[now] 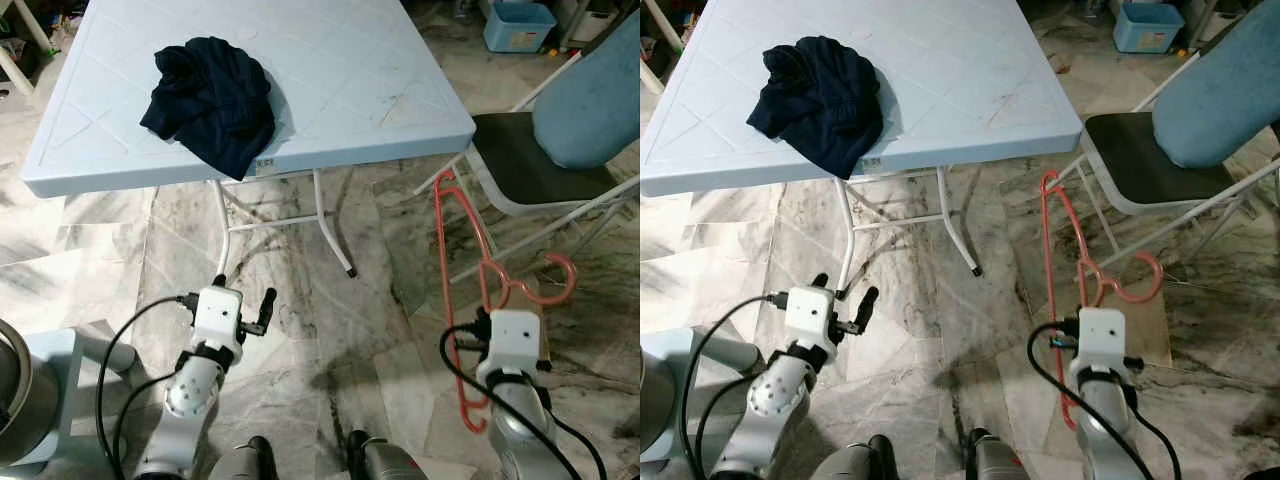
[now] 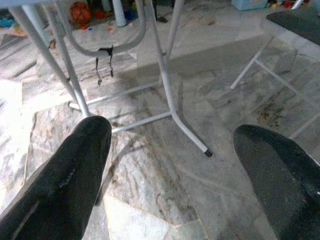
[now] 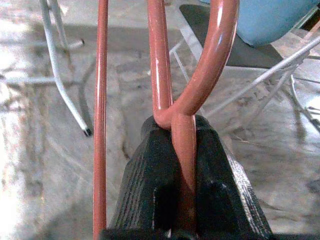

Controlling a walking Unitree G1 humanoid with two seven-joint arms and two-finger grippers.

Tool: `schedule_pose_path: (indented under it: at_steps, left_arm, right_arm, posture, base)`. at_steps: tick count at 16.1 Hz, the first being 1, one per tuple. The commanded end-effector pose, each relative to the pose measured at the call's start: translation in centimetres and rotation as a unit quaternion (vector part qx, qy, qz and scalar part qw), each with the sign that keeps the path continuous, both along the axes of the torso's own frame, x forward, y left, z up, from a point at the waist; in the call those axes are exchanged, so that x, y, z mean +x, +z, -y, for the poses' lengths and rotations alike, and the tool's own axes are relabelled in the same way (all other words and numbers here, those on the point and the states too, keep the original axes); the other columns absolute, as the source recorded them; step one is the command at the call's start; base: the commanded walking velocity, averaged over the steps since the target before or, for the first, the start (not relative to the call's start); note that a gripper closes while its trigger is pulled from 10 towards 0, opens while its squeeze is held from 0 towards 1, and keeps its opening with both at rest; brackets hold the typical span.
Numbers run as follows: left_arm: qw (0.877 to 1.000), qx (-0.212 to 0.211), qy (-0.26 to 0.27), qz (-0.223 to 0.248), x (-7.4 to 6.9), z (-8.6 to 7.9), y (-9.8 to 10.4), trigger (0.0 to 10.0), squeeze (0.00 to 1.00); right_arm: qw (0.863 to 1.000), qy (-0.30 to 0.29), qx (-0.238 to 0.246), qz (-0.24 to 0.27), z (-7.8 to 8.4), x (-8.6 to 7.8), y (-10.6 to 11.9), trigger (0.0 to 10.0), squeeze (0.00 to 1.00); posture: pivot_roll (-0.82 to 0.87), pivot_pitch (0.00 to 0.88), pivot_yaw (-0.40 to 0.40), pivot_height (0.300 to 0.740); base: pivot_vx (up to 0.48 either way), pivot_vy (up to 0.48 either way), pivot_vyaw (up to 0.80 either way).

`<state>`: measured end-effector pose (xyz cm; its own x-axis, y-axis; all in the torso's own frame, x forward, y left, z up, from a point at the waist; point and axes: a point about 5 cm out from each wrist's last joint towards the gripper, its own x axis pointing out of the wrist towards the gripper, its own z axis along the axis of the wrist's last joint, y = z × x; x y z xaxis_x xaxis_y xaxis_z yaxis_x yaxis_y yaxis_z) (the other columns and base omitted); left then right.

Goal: Hang hanger

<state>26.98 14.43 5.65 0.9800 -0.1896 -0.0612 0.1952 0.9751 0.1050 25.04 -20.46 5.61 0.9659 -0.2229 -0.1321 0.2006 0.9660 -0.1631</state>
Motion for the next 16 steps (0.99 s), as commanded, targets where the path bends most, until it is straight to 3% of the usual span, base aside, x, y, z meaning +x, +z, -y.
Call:
schedule_pose_path:
  at_steps: [1,4,11,13,16]
  left_arm:
    - [1.0,0.01,0.006,-0.012,-0.5,-0.2,-0.3,10.0,0.0]
    - [1.0,0.018,-0.008,-0.015,-0.4,0.1,-0.2,10.0,0.0]
    - [1.0,0.012,-0.01,-0.016,0.8,0.7,0.3,10.0,0.0]
    - [1.0,0.011,-0.016,-0.014,1.1,1.3,0.4,10.0,0.0]
    - [1.0,0.004,-0.013,-0.014,1.3,1.5,0.5,10.0,0.0]
  right_arm:
    - [1.0,-0.011,0.027,0.0,0.0,0.1,-0.4,10.0,0.0]
    - [0.999,-0.005,0.042,0.013,-0.9,0.7,0.0,10.0,0.0]
    - [0.999,-0.011,0.033,0.025,-0.5,1.0,0.3,10.0,0.0]
    - [1.0,-0.002,0.013,0.028,-0.3,1.2,0.6,10.0,0.0]
    - [0.999,0.001,0.025,0.03,-0.2,1.3,0.6,10.0,0.0]
  posture:
    - [0.01,0.197,0.008,0.74]
    - [0.0,0.181,0.025,0.74]
    - [-0.01,0.118,0.038,0.74]
    - [-0.03,0.109,0.032,0.74]
    - [-0.03,0.115,0.023,0.74]
  base:
    - [0.0,0.0,0.0]
    - [0.0,0.0,0.0]
    - [0.0,0.0,0.0]
    - [0.0,0.0,0.8]
    - [0.0,0.0,0.8]
